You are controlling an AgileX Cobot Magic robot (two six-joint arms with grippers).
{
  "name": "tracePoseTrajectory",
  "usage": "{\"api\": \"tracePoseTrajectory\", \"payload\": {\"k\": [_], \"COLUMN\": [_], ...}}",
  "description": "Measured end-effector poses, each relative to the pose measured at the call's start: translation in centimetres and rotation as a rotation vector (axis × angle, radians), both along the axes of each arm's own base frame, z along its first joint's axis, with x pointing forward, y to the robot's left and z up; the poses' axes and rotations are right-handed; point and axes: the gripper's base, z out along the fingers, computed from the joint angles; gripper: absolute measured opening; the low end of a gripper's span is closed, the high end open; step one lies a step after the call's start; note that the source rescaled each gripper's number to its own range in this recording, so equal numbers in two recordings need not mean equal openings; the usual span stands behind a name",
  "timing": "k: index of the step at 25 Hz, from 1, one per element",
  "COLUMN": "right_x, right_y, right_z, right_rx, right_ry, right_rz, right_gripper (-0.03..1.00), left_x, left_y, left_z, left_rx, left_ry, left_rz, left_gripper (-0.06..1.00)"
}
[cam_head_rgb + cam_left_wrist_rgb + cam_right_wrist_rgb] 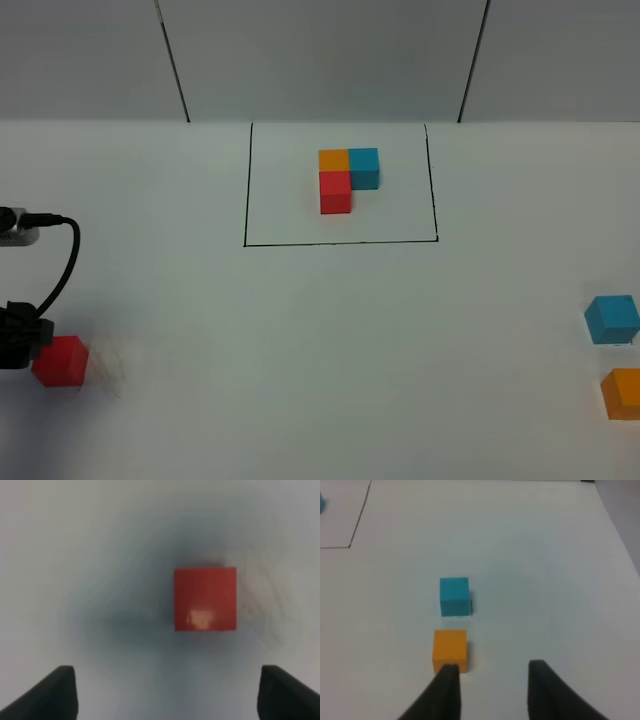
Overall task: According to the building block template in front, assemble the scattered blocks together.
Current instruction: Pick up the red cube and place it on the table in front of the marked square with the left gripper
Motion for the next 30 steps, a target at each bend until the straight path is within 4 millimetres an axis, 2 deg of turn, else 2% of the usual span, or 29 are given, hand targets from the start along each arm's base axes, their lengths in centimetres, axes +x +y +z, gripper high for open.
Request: {"api": "tracePoseTrajectory", "payload": {"k": [4, 9, 26, 30], "right_x": [0.0, 0.0, 0.0, 0.0], "right_y": [0.0, 0.0, 0.0, 0.0], "right_z": [0.0, 0.0, 0.0, 0.0], "right_rx": [0.000, 0.000, 0.000, 0.000], "right_ry": [0.000, 0.000, 0.000, 0.000], "right_rz": [0.000, 0.000, 0.000, 0.000], "right_gripper": [0.37, 0.37, 0.37, 0.37], "left_x": [0.9, 1.6, 3.7, 4.0], "left_y": [-0.2, -0.4, -0.6, -0.6], "left_z": [-1.7, -3.7, -8.3, -8.7], "left_rx": [-0.028, -0.050, -0.058, -0.061], "left_ry": [0.047, 0.116, 0.137, 0.122], "left_rz": [0.014, 0.032, 0.025, 0.024], "left_gripper": [0.89, 0.90, 0.90, 0.90]}}
